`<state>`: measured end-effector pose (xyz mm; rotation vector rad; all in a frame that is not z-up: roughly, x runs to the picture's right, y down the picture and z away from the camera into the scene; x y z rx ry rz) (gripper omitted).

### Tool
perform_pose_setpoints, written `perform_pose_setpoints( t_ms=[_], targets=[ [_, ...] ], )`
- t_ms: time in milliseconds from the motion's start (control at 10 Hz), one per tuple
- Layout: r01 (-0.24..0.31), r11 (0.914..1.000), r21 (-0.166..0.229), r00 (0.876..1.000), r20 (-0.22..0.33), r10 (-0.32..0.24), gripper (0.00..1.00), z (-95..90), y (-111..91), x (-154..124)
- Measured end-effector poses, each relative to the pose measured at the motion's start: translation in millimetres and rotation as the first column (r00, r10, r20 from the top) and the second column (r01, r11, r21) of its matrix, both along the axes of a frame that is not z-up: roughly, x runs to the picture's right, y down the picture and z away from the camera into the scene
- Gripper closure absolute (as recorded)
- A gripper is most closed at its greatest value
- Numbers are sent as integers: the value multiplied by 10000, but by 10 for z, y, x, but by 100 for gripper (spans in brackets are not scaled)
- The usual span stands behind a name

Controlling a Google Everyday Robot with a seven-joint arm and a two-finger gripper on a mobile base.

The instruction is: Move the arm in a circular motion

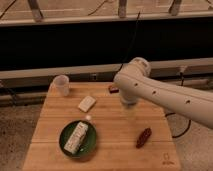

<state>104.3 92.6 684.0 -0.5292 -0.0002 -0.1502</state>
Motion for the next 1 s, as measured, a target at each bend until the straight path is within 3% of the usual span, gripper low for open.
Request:
perform_pose_setpoints(
  t_ms=[1000],
  targets=[
    [-32,10000,-58,10000,36,33,20,13,76,244]
  ],
)
